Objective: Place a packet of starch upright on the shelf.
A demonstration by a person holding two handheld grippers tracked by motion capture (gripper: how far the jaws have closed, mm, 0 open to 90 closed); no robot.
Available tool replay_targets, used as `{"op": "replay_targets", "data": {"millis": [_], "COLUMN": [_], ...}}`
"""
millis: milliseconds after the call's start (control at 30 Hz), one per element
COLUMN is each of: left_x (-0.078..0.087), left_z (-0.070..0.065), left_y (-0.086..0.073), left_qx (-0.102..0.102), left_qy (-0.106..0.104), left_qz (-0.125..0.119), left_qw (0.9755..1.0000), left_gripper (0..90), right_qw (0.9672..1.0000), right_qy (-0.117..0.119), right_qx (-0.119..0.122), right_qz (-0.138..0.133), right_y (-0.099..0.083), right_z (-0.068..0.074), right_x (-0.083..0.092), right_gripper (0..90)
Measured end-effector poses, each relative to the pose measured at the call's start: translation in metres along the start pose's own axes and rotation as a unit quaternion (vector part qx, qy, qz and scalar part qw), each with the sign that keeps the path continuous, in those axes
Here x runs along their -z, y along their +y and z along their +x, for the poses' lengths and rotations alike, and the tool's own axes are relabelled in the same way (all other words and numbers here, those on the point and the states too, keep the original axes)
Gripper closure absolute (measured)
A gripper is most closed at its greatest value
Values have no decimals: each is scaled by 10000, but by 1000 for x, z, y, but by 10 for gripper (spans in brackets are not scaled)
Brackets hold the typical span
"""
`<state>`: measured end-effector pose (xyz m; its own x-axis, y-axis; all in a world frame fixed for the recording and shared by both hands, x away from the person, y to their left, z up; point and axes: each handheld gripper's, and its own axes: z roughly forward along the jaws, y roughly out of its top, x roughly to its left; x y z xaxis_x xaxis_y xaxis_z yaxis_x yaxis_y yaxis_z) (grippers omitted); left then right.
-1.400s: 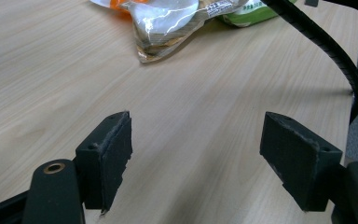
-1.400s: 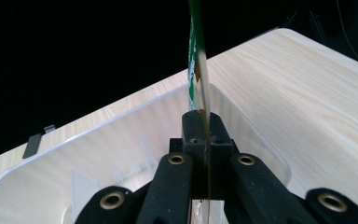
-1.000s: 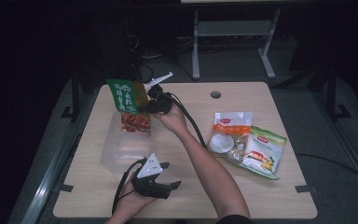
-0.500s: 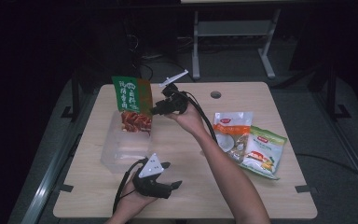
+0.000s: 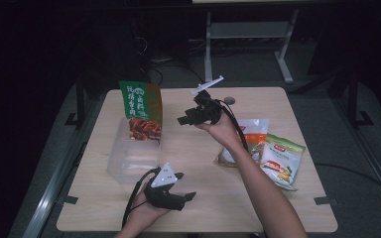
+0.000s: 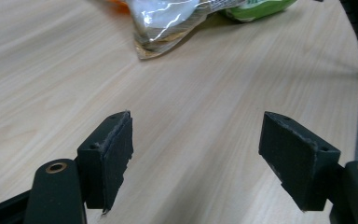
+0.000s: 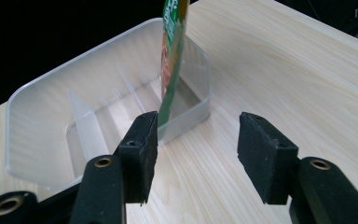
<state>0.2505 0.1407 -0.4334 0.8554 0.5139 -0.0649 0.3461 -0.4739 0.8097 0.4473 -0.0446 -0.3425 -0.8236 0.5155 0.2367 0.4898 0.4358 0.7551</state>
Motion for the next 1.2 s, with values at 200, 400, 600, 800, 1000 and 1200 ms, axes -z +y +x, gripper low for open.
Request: {"op": "replay_targets", "data": {"millis": [200,400,600,800,1000,1200], "left_x": [-5,-11,-15,-14,-13,-11], "left_z": [-2,-5,-8,-9,-9,-9], "left_y": [5,9,8,7,7,7], "left_qx": [37,25,-73,-56,-81,-162], "left_qy": [-126,-177,-145,-84,-34,1], "left_qz": [-18,6,53,27,0,16], "left_qw": [9999,9998,9999,9999,10000,9999], "left_gripper": [271,275,273,261,261,262], "right_qw": [9999,9994,9986,9969,9933,9886], "right_qy": [-86,-244,-387,-547,-771,-941], "right_qx": [-117,-213,-345,-512,-764,-1054], "right_qz": [7,79,124,222,402,522], "right_y": [-17,-35,-50,-67,-87,-109], "right_z": [-4,-12,-15,-19,-28,-40], "right_x": [21,44,66,84,97,110], "right_gripper": [441,420,404,394,387,377]}}
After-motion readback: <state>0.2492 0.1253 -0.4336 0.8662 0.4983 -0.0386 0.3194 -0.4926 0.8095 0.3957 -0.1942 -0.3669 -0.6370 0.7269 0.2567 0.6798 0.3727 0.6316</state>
